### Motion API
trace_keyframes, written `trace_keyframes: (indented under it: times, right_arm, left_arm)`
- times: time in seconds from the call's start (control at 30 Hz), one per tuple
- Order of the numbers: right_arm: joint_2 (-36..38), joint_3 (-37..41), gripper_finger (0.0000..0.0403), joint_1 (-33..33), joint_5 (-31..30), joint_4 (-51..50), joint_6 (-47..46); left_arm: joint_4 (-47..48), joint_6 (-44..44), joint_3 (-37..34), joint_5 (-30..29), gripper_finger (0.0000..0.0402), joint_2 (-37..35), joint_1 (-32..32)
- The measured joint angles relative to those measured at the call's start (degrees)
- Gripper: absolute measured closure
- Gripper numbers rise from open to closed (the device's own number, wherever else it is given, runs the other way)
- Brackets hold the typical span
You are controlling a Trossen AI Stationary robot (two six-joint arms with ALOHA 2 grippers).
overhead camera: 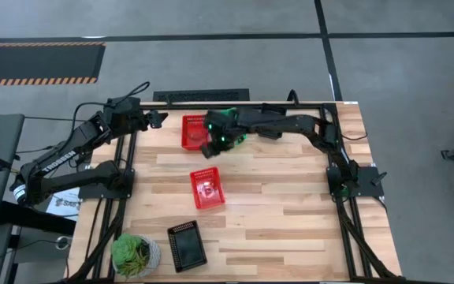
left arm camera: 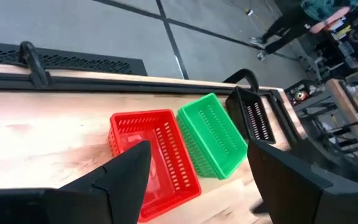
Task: Stack baskets by color
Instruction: Stack the bottom red bin on top of the top red bins
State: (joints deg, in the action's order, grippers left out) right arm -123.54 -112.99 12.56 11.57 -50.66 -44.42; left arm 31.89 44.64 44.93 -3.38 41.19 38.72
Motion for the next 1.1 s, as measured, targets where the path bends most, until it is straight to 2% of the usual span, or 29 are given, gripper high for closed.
trace_keyframes:
  times: [0.2,0.33,0.73,0.97,1.1]
  right_arm:
    - [2.79,0.0,0.022,-7.24,-8.29,-7.01,-1.29]
    - [2.91,0.02,0.0217,-10.54,-11.0,-9.63,-3.54]
    - [-3.45,1.16,0.0163,-13.47,-9.29,-7.82,-6.54]
    - [-7.15,0.89,0.0164,-13.84,-9.65,-5.21,-7.4]
    - [-8.16,1.04,0.0186,-14.1,-8.8,-5.45,-9.78]
  left_arm:
    - [0.96,-0.02,-0.02,0.15,0.0145,-0.11,0.0]
    - [0.94,-0.04,-0.02,1.44,0.0145,-0.11,0.02]
    - [1.75,-0.54,-0.02,1.57,0.0145,-0.09,-0.03]
    - [2.16,-0.93,0.0,1.53,0.0145,-0.36,-0.02]
    - [2.03,-0.94,0.02,1.51,0.0145,-0.78,-0.02]
